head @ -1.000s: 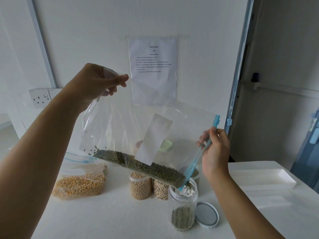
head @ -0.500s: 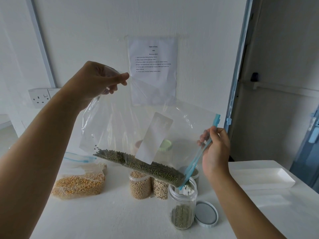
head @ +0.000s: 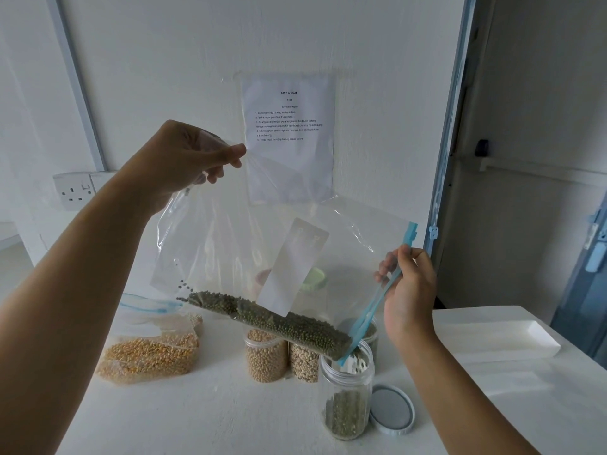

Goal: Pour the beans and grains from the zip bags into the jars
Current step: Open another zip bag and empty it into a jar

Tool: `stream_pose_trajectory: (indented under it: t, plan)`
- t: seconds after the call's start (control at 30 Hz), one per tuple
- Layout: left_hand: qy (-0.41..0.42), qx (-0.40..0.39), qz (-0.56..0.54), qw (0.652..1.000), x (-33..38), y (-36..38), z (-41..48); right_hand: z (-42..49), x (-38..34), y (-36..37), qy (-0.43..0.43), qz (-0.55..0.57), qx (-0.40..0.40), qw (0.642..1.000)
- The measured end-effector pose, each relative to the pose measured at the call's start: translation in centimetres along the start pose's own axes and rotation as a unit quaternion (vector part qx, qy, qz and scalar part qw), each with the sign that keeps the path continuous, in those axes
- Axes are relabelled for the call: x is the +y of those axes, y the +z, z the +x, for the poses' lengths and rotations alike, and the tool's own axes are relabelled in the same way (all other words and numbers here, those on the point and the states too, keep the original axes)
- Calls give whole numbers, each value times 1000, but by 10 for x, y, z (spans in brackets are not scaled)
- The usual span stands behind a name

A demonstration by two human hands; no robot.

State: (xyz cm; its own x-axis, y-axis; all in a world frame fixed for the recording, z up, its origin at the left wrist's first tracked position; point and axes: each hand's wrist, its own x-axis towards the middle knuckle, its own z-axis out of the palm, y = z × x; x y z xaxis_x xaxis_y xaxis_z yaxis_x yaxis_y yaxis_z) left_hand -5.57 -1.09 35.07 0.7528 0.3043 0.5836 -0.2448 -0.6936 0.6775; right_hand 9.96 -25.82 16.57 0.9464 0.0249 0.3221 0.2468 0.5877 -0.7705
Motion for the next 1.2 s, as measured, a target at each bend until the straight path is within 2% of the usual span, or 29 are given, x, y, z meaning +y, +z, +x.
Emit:
stream_pose_trajectory:
  t: [0.7, 1.2]
  plan:
    - [-8, 14, -4, 1000, 0, 0, -1, 3, 3, 0, -6, 6, -3, 1000]
    - [13, 36, -4, 999, 1, 10, -5, 5, 17, -6, -49, -31, -7, 998]
